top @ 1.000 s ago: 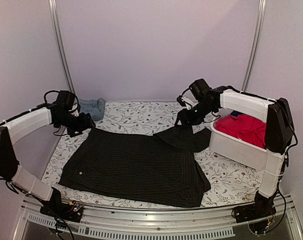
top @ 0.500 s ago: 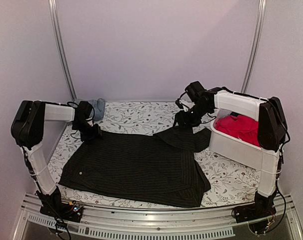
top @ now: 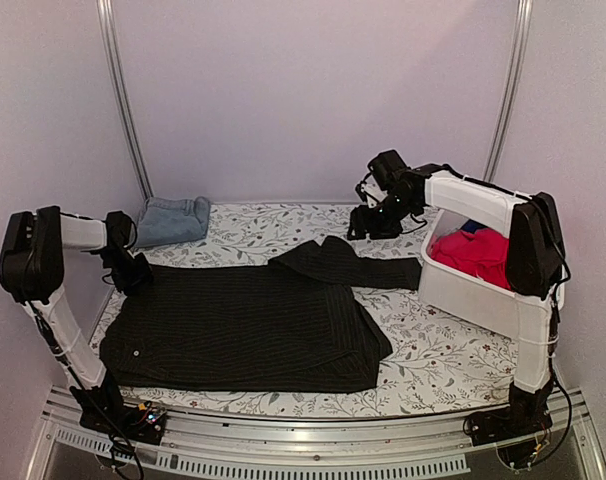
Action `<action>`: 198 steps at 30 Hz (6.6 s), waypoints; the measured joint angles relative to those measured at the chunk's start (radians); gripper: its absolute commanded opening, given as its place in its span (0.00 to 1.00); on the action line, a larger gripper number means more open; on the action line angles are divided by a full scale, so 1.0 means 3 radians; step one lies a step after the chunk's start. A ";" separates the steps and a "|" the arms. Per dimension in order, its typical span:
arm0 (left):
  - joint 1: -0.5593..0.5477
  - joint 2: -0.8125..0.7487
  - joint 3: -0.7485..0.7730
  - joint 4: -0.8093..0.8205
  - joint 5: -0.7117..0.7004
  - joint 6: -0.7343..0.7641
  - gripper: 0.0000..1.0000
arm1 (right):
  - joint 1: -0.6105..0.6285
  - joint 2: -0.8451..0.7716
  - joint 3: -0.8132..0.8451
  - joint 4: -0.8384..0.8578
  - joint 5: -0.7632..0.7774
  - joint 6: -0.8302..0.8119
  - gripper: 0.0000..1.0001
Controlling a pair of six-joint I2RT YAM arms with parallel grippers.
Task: Fold and stack the mixed laundry pile
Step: Move the 1/3-folded shirt to the center of the board, then pick up the 1/3-folded shirt from the center of the board, then place the 1/3-folded shirt at the center of the board, then move the 1/3-folded shirt to the center of the board, then fold the 1/3-folded shirt at the center of the board.
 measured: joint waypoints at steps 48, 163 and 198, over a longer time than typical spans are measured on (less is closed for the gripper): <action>-0.0165 -0.0451 0.0964 -0.0375 -0.0079 0.0426 0.89 | -0.0020 0.0828 0.1050 -0.0842 -0.0655 -0.0417 0.00; -0.2494 0.0122 0.0201 -0.0100 0.0977 0.1350 0.90 | 0.0172 -0.0388 -0.1684 -0.0130 0.0999 -0.0264 0.00; -0.0106 -0.0201 0.0895 0.0192 0.1286 0.0815 0.98 | -0.0120 0.0875 0.0856 -0.0145 0.0192 -0.0591 0.49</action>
